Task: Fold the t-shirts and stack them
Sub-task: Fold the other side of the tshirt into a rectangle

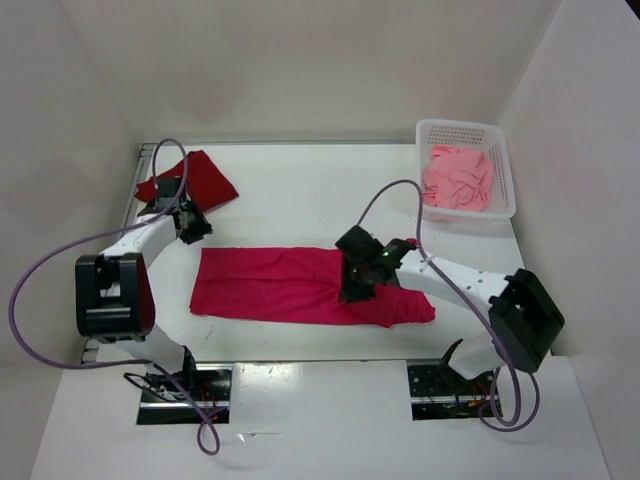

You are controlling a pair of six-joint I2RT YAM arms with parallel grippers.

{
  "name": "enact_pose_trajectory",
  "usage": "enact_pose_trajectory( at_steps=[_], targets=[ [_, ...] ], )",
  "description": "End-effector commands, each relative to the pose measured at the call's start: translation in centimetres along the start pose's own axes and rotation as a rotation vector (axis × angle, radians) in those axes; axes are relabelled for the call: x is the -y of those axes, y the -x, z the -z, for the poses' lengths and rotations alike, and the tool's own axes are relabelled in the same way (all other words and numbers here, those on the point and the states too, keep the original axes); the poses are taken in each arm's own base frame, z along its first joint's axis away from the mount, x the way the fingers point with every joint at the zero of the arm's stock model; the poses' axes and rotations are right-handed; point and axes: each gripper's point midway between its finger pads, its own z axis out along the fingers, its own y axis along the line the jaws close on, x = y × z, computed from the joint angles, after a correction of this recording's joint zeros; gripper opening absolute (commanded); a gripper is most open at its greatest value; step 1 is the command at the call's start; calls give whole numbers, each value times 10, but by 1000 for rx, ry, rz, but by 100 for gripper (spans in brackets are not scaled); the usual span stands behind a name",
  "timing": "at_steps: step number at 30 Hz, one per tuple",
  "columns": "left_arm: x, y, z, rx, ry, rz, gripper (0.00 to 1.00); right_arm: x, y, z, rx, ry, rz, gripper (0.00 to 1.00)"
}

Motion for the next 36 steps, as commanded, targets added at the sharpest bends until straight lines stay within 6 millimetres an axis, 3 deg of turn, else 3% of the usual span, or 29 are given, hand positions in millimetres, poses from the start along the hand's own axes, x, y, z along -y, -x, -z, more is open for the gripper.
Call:
enact_pose_trajectory(
  at_steps=[1,2,3,4,5,6,8,9,13,15,17,22,32,34,36],
  targets=[
    [12,11,39,79,-75,2,39,11,34,32,128,24,-71,25],
    [14,6,40,59,-86,1,41,34,48,32,156,-2,-137,8],
    [11,-3,38,34,-78,-27,45,46,62,40,215,-5,-170,2],
    [1,-20,30,-28,-44,-36,51,62,71,43,245,-27,-200,0],
    [-8,-24,25,-32,-6,-36,54,89,85,46,278,-64,-283,0],
    [-13,-26,23,-26,16,-45,58,96,102,54,337,-49,-314,0],
    [-16,-27,21,-22,27,-46,65,109,117,61,370,-33,-367,11],
    [-15,-24,18,-18,25,-45,66,119,132,64,405,-41,-398,26],
    [-13,-28,-2,-59,29,-35,66,164,157,48,428,-129,-488,37],
    [-12,-26,-8,-59,29,-35,66,179,154,32,394,-138,-527,37],
    [-10,-23,-14,-45,21,-35,66,189,161,31,413,-153,-551,41],
    [-7,-18,-27,-41,19,-25,66,194,170,13,411,-164,-575,45],
    [-4,-18,-35,-31,3,-16,72,165,178,-5,390,17,-540,48],
    [-5,-22,-38,-49,1,-16,64,161,181,-9,388,22,-531,46],
    [-3,-20,-39,-39,-5,-16,52,159,182,-11,385,35,-539,34]
  ],
)
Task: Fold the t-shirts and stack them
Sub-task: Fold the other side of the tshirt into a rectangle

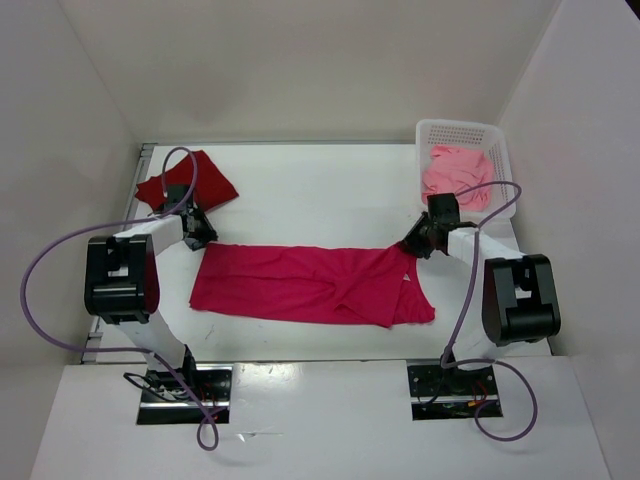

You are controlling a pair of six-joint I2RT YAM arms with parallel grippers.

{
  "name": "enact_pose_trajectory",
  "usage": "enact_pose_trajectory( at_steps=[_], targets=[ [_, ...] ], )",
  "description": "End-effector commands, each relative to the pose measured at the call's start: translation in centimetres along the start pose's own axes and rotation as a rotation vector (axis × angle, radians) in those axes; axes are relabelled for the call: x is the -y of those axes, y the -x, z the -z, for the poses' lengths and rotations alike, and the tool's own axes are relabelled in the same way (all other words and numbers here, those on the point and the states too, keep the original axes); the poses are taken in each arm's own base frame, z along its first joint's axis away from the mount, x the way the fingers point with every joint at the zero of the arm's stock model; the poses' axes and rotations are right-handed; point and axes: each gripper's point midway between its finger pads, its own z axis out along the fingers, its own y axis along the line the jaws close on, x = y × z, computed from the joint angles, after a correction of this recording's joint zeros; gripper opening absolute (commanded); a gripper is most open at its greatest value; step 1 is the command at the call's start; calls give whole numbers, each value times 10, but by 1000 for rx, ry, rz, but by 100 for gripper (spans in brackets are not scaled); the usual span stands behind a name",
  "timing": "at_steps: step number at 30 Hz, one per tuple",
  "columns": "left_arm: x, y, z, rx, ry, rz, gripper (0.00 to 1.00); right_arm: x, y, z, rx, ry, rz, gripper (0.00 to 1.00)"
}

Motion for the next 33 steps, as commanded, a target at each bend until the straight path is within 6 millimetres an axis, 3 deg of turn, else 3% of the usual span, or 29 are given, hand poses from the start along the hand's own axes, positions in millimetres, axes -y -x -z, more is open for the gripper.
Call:
enact_pose_trajectory(
  at_steps=[1,5,7,10,17,25,27,28,30,32,33],
  targets=[
    [4,0,-7,2,-19,0,35,-18,4,-5,16,68,5,25],
    [0,6,-4,30,6,1,5,-17,6,-8,24,64,-4,2],
    [0,6,-4,30,6,-8,0,-17,9,-6,42,60,-4,0],
    [-9,8,-4,35,38,1,0,-13,19,4,97,28,-14,0],
    [-45,24,0,57,108,87,0,19,26,15,130,-90,-42,0],
    [-37,38,15,109,81,107,0,41,22,3,96,-162,-69,0],
    [-35,42,16,119,76,107,0,35,26,6,101,-141,-59,0],
    [-35,42,16,119,76,107,0,32,28,9,111,-131,-58,1],
    [-33,46,17,127,72,116,2,26,36,19,148,-107,-56,17],
    [-26,46,17,120,37,124,15,22,37,23,147,-96,-43,40],
    [-26,46,17,120,37,124,23,19,34,24,126,-83,-31,40]
  ],
)
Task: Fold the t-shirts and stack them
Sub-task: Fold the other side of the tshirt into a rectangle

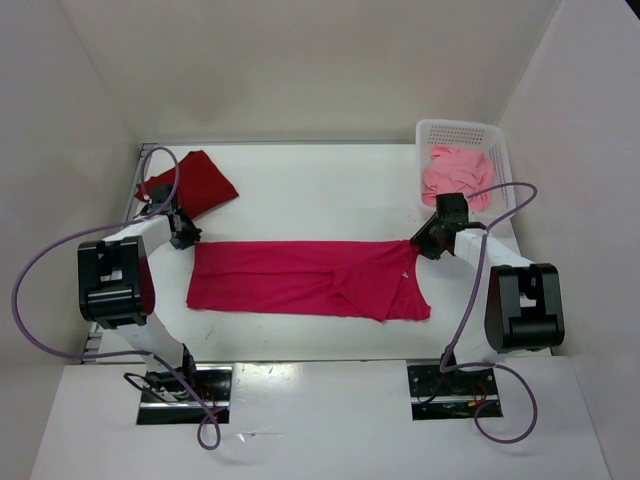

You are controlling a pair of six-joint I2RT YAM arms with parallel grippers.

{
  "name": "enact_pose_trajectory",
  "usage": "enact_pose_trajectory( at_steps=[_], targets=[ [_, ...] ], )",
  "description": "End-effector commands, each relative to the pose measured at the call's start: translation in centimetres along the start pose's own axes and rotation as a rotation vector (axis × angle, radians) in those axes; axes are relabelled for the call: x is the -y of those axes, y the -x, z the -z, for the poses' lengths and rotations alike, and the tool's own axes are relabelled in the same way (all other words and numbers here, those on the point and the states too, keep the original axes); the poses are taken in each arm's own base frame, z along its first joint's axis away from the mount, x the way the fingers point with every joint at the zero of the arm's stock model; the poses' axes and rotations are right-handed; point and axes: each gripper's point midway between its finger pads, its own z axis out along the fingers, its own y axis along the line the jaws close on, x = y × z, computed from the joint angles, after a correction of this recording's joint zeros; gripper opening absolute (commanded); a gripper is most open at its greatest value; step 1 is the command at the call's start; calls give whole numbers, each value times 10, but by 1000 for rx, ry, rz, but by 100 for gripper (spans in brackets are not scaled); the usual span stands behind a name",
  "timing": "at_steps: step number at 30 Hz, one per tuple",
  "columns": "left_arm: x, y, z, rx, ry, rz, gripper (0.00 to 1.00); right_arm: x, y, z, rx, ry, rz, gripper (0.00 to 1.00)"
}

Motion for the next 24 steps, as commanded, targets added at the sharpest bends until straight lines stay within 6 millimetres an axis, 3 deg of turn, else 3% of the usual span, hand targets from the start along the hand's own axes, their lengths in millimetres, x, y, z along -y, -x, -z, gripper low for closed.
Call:
enact_pose_trajectory(
  at_steps=[1,2,4,9,13,14,16,19,20,24],
  targets=[
    [17,25,13,66,-56,38,29,-7,8,15,20,23,28,40],
    [19,28,14,74,-61,38,41,-7,8,15,20,23,28,40],
    [26,39,28,102,-90,51,51,-16,-1,20,6,47,34,40],
    [46,55,62,171,-158,46,51,-14,-29,23,-54,46,37,38],
    [89,30,86,172,-244,-78,44,-8,-44,23,-68,32,41,40],
    [103,12,91,148,-279,-119,43,-4,-47,22,-75,23,41,40],
    [110,-10,90,89,-308,-141,43,-3,-46,18,-70,13,32,40],
    [102,-32,78,28,-306,-136,41,1,-51,6,-89,-12,24,28],
    [99,-38,70,9,-293,-127,41,3,-49,3,-86,-18,6,20],
    [87,-59,50,-79,-272,-94,41,15,-39,-3,-46,-80,-13,6]
  ],
)
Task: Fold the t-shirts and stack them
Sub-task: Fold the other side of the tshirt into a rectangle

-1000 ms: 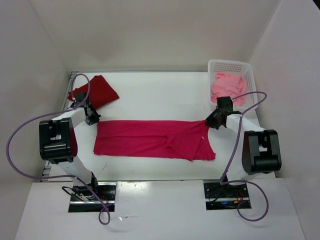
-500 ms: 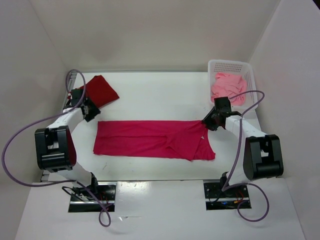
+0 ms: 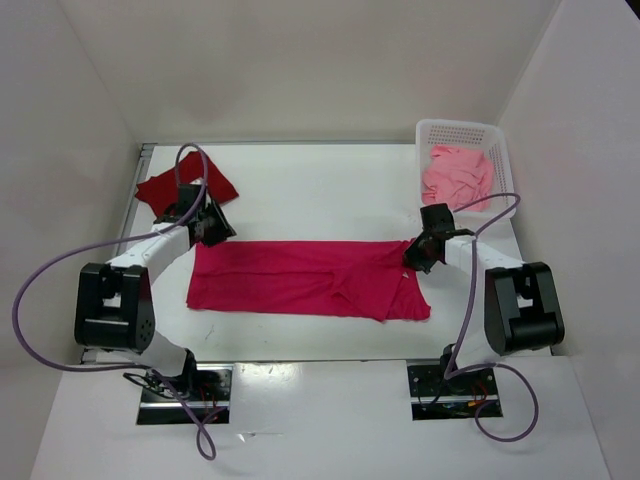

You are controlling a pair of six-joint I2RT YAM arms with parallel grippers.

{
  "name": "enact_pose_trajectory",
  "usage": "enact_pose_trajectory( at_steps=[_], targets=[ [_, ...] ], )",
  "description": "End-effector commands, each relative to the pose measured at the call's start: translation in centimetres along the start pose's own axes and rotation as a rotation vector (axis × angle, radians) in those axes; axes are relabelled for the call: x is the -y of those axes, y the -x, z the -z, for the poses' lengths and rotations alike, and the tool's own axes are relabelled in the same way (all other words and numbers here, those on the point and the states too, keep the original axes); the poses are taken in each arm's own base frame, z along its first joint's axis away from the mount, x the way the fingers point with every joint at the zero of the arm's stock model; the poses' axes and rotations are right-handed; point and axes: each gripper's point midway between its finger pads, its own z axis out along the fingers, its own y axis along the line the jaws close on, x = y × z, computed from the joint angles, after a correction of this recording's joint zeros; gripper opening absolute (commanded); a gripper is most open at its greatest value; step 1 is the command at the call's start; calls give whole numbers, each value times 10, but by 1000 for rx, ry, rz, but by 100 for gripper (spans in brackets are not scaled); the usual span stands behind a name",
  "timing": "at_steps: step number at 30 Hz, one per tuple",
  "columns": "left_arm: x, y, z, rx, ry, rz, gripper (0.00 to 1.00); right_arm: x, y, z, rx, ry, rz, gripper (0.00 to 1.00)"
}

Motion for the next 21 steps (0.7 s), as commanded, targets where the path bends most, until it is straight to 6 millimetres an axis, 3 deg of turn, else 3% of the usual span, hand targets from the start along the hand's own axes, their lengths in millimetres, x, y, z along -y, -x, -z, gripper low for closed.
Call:
enact_pose_trajectory(
  at_steps=[1,5,8,10,12,15,16,18,20,21],
  targets=[
    [-14,-15,-15,-58,4,68,41,15,16,-6,74,-63,-41,6],
    [-31,-26,-30,-96,54,99,42,21,28,6,124,-50,-72,7],
    [-37,-19,-33,-88,65,116,49,6,35,22,122,8,-81,33],
    [-34,-15,-33,-80,60,115,54,-5,39,36,127,49,-70,44],
    [-24,-2,-23,-49,29,111,54,-18,46,57,153,108,-58,47],
    [-13,18,-4,10,3,76,55,-34,40,79,144,175,-22,48],
    [-6,31,2,42,-17,62,55,-36,32,79,117,181,-7,48],
    [5,37,14,61,-38,50,55,-51,10,86,69,219,56,46],
    [17,32,18,57,-69,28,56,-65,-13,90,20,255,89,35],
    [27,28,22,52,-95,2,56,-75,-38,92,-27,286,140,20]
  ],
)
